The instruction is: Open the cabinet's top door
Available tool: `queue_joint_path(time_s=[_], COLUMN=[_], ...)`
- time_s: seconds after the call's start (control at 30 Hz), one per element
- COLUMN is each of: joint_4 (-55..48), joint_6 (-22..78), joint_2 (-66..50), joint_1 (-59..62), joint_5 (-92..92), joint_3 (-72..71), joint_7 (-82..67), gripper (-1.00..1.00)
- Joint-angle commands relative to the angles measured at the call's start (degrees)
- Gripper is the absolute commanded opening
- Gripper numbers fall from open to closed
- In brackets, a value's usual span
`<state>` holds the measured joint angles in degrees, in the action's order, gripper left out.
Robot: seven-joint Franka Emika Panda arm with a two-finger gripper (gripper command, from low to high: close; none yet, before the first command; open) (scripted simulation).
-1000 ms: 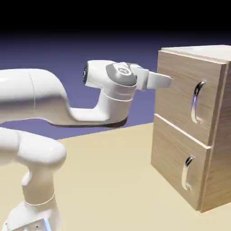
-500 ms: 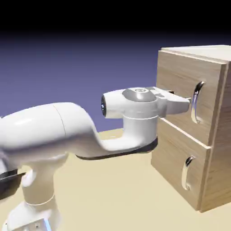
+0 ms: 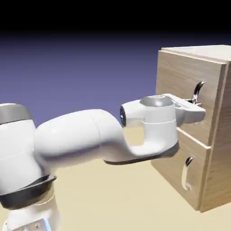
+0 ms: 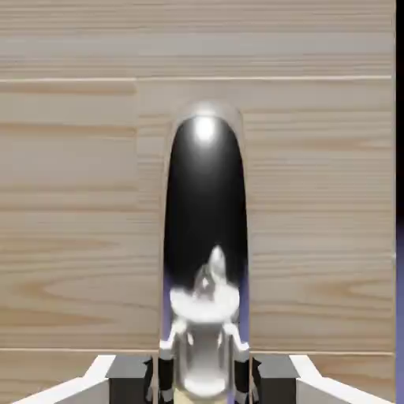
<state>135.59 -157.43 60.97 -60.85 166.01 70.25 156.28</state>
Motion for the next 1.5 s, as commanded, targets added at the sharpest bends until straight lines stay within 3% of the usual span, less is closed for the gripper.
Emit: queue_joint_path(time_s=[0.0,0.13,0.63,0.97,1.27,1.47], joint_4=[1.6,6.4,25.6,31.1,32.8,34.4], joint_6=[1.2,4.3,19.2,21.9,17.3,23.7], joint_2=[-1.5,-7.3,-7.4,-5.1,-1.7,1.7], joint_1=[2.1,10.4,37.2,50.3,64.2,62.8], joint_5=[0.0,-0.5,-25.4,-43.3,-58.6,-73.4], joint_3=[-1.5,-8.1,-38.7,-59.5,-78.2,-86.6], joint_7=[2.0,9.9,9.6,9.6,9.6,3.7], gripper=[-1.00,-1.00,-1.00,-1.00,-1.00,-1.00])
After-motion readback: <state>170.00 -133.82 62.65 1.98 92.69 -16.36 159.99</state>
